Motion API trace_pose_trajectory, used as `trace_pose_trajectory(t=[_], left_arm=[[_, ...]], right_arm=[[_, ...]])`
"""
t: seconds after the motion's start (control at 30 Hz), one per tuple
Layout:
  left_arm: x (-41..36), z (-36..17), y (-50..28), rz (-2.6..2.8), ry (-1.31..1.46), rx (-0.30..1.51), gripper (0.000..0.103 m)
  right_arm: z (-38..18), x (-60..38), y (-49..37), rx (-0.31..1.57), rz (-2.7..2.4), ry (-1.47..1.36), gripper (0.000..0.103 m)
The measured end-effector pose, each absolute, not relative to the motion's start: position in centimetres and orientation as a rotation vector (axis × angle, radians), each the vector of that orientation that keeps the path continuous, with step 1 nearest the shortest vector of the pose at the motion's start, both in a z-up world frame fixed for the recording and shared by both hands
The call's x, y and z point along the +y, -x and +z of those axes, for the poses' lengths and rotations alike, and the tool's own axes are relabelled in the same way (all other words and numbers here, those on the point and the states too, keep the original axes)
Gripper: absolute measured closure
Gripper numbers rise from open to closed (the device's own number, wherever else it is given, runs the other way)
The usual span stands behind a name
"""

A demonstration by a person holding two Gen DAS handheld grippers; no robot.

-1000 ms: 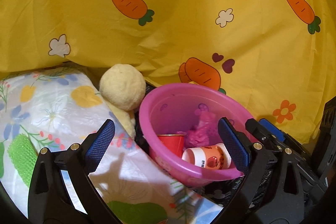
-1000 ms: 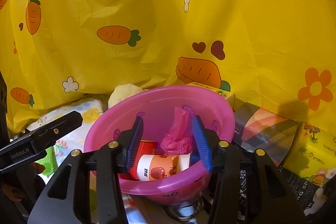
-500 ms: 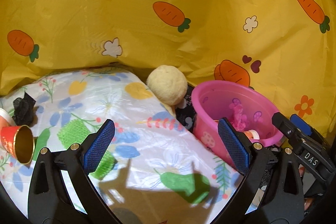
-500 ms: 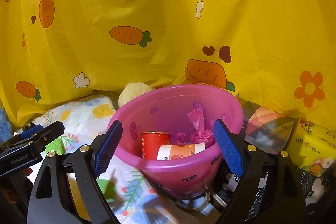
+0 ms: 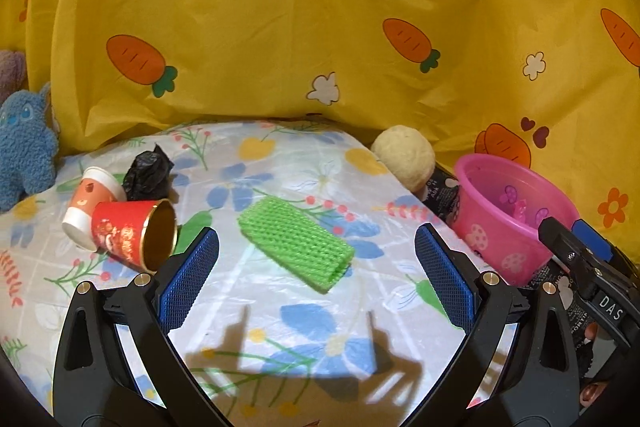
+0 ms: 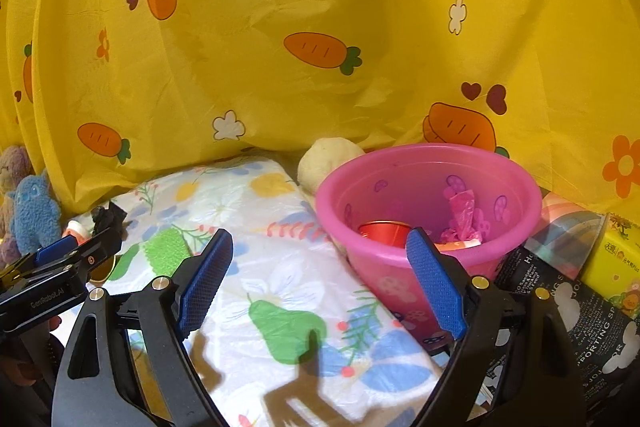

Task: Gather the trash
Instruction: 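Move both tools back over the green net and remaining cups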

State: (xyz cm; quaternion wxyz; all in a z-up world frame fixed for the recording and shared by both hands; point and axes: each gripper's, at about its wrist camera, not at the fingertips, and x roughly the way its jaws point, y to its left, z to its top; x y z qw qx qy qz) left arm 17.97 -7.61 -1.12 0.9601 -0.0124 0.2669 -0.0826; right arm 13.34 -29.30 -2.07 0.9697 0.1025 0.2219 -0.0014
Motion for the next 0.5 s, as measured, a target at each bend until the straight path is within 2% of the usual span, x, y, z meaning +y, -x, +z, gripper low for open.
trace_pose_trajectory(t=[0.5], left_arm=[[0.3,-1.0,-15.3,-0.008,0.045,0.525,0.006]], right_arm=[[-1.1,-20.2,-13.4,0.46,0.146,-0.147,0.017]])
